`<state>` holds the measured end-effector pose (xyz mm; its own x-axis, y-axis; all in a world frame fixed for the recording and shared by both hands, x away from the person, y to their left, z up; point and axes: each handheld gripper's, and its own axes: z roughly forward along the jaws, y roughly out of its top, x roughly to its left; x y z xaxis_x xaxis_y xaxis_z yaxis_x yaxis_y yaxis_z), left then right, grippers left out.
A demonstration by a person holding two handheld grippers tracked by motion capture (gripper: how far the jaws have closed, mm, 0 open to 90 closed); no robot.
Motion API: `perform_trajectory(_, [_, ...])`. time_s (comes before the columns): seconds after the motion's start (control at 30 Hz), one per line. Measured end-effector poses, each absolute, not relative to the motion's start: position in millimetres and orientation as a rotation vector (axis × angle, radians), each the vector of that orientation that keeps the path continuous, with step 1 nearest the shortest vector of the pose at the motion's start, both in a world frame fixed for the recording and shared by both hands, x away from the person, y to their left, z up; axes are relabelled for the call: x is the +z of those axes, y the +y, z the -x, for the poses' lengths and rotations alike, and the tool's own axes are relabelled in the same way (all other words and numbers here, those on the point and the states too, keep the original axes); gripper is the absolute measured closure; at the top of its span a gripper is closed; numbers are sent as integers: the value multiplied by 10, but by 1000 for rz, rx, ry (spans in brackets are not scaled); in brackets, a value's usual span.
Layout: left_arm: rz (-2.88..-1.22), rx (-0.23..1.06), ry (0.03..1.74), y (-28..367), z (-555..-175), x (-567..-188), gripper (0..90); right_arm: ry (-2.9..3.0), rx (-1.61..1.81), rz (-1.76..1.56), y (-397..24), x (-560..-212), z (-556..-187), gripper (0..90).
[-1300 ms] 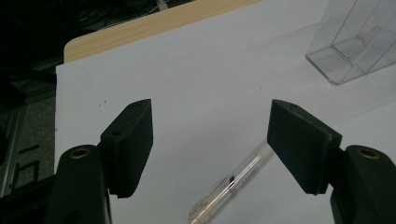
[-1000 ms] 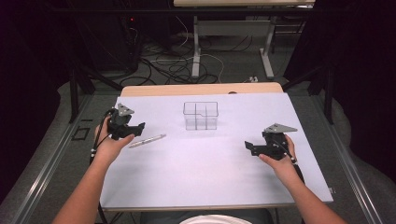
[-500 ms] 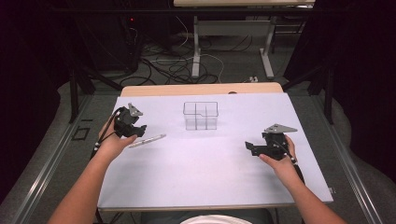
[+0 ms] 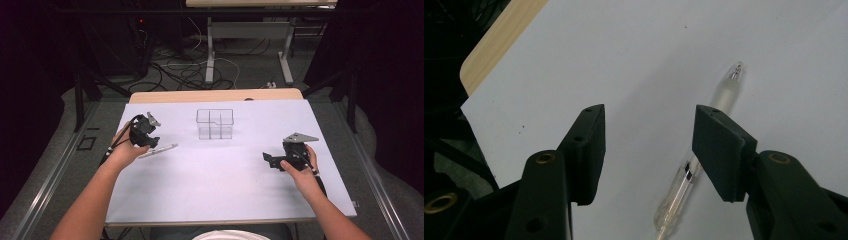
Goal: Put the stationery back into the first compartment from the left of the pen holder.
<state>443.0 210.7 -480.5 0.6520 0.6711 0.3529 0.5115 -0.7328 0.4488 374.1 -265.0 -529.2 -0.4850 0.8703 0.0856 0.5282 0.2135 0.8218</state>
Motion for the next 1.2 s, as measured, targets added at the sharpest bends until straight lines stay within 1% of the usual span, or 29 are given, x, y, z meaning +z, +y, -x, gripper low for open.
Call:
perform_trajectory(0.13, [-2599, 717, 930, 2078, -4471, -4823, 498, 2099, 1177, -1309, -2667, -5289, -3739, 9])
perform_trajectory(0.2, [-2628, 709, 906, 2061, -4488, -4826, 505, 2096, 1176, -1309, -2676, -5289, -3740, 0])
perform_trajectory(0.5, [-2694, 655, 841, 1993, -4546, -4935, 551, 2106, 1167, -1316, -2674, -5305, -3746, 0])
perform_trajectory(0.7, [-2767, 657, 780, 1921, -4541, -5012, 595, 2124, 1166, -1311, -2668, -5315, -3748, 0])
perform_trajectory(1.2, [-2859, 657, 706, 1799, -4550, -5167, 622, 2133, 1170, -1320, -2663, -5331, -3751, 4])
